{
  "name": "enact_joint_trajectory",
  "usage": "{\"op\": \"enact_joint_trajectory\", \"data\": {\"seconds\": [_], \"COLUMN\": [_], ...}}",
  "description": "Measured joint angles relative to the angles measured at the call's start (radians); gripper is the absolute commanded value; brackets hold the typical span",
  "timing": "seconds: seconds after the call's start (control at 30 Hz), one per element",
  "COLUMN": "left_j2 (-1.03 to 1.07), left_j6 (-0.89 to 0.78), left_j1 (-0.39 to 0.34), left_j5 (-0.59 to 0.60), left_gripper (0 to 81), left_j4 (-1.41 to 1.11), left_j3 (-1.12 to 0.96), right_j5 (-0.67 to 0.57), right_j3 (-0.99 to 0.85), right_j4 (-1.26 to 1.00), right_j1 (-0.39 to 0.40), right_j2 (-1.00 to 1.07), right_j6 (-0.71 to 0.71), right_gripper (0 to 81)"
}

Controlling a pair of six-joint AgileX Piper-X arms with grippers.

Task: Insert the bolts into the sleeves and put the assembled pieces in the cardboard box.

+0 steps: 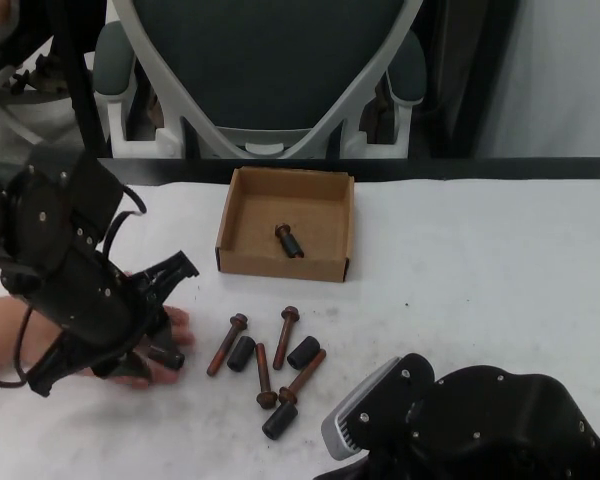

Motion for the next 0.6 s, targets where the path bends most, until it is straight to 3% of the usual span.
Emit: {"op": "enact_joint_trajectory", "data": {"seconds": [0.6], "left_j2": [0.015], "left_j6": [-0.007], "left_j1": [0.000], "left_j5": [-0.005], "left_gripper": [29.1], "left_j4": [-0.136], "left_j3": [-0.002], "right_j5": [-0.020], "right_j3": [0.000], "right_j4": [0.003], "right_j1": [0.000], "right_j2": [0.000], "right_j6": [0.000], "right_gripper": [0.2]}}
